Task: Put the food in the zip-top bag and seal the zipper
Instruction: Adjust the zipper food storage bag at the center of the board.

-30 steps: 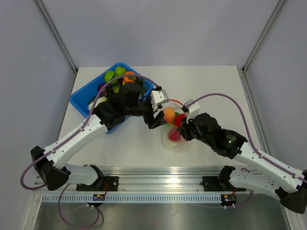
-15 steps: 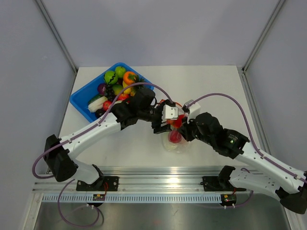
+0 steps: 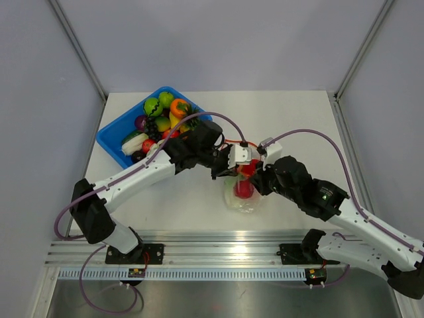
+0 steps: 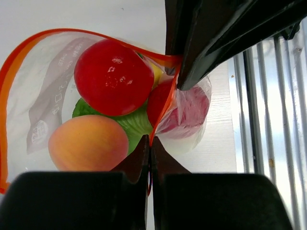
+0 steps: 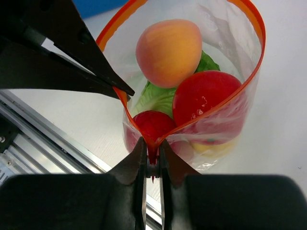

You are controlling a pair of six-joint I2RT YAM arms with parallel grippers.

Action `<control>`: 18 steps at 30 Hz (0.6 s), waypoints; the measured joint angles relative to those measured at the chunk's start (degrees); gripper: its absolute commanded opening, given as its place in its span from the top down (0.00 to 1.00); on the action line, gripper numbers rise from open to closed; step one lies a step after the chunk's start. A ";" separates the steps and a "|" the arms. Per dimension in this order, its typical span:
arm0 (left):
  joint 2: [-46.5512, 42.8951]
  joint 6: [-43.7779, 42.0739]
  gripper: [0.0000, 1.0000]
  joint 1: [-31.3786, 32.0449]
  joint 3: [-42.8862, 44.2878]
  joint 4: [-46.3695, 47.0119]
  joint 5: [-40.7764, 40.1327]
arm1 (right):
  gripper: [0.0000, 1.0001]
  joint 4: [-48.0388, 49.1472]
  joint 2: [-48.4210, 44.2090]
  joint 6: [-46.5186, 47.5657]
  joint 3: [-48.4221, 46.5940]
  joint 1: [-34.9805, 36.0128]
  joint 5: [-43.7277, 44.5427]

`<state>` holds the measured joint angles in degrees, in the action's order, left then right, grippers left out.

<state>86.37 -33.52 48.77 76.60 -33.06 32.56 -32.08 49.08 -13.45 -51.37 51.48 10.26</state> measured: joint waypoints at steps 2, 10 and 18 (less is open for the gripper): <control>0.92 2.86 1.00 0.02 2.51 -2.14 -0.39 | 0.78 0.00 0.07 -0.02 -0.13 -0.52 0.26; 4.33 22.91 1.00 0.09 8.41 -2.05 -6.40 | 0.41 0.13 3.19 2.64 -5.09 -8.50 -2.38; 3.78 38.69 1.00 1.36 7.15 3.50 -18.64 | 0.38 0.57 4.00 5.27 -11.85 -12.35 -4.39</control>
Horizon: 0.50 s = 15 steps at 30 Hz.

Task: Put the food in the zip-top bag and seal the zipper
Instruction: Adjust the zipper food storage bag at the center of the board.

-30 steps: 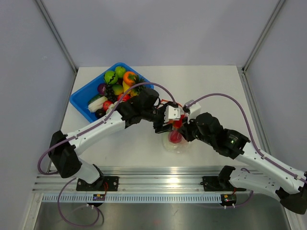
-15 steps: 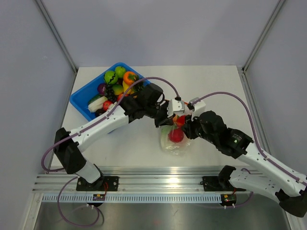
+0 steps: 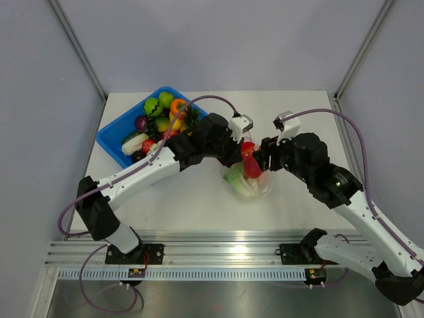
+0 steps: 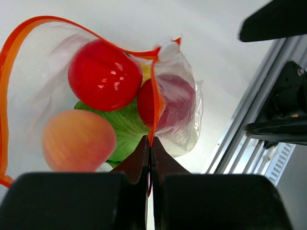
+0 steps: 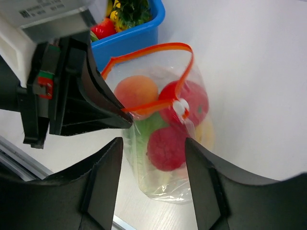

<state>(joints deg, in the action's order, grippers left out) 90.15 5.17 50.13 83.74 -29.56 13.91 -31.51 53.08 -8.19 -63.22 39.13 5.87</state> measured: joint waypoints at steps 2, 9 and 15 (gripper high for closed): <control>-0.76 2.40 1.00 0.39 -0.04 0.61 -2.80 | 0.29 -0.02 -1.25 0.13 0.02 -0.72 0.00; -3.80 6.16 1.00 0.55 -2.99 3.65 -6.71 | 0.16 5.46 -8.04 1.81 8.11 -3.37 -2.19; -4.00 6.69 1.00 0.57 -6.27 5.68 -6.91 | 0.11 10.88 -12.22 4.87 17.86 -3.56 -4.76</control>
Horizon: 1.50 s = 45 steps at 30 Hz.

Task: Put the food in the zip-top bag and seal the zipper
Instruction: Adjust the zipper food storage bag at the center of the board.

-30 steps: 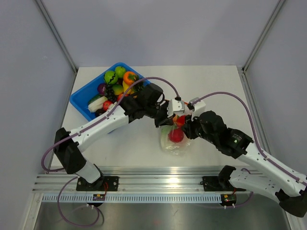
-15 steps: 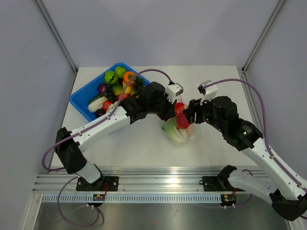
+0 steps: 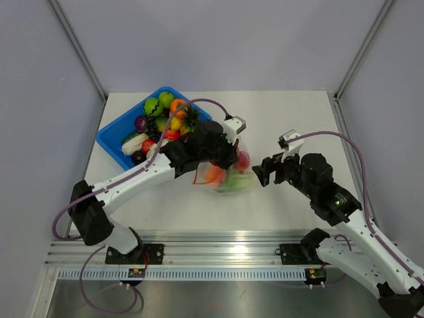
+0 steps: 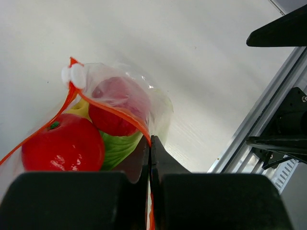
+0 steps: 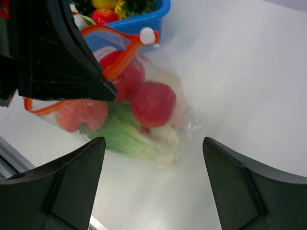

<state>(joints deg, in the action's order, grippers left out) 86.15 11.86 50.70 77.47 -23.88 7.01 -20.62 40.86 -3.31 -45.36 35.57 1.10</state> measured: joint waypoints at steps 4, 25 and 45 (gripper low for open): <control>-1.99 -0.63 1.00 0.02 -3.56 1.64 1.60 | 0.17 1.60 1.84 1.14 -1.18 -0.11 -4.26; -11.04 -8.41 1.00 -0.09 -14.21 4.26 12.39 | 0.40 7.28 13.66 3.63 -2.25 -6.73 -21.66; -10.56 -8.83 1.00 -0.09 -14.21 3.87 15.10 | 0.89 11.50 15.91 5.75 -0.20 -7.45 -28.33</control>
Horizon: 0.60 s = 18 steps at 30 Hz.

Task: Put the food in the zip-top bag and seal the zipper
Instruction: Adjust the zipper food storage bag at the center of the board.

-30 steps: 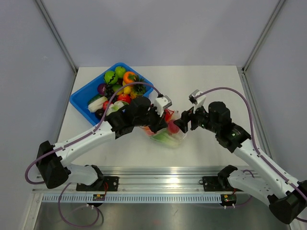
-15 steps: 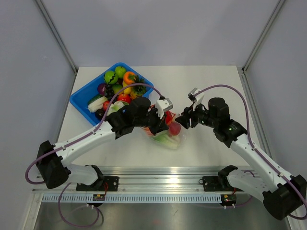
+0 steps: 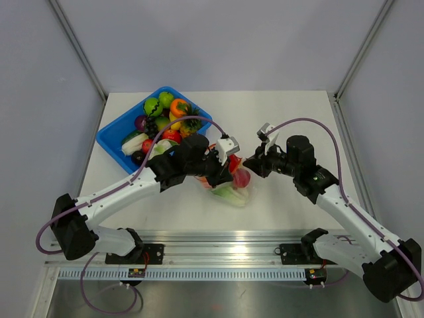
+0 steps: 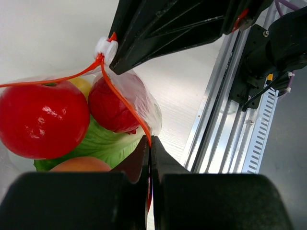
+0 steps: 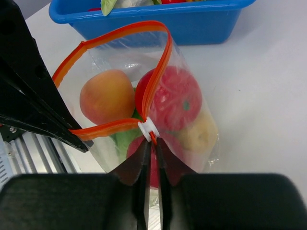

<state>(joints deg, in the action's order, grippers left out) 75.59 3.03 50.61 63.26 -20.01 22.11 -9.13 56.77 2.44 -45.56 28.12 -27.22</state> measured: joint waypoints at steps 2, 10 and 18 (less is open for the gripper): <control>0.02 0.00 1.00 0.00 0.02 0.00 0.04 | 0.97 -0.04 0.42 0.17 0.00 0.00 -0.46; 0.74 -2.34 0.15 -0.04 3.96 -4.04 0.09 | 1.00 0.92 0.68 0.17 0.35 -0.02 -0.98; 0.55 -9.14 0.09 -0.39 12.92 -10.99 -3.56 | 1.00 2.49 -3.65 0.87 3.80 0.00 -1.16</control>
<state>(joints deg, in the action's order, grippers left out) 76.14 -6.11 50.22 76.18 -31.00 18.55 -6.63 53.12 3.31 -41.76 28.12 -28.38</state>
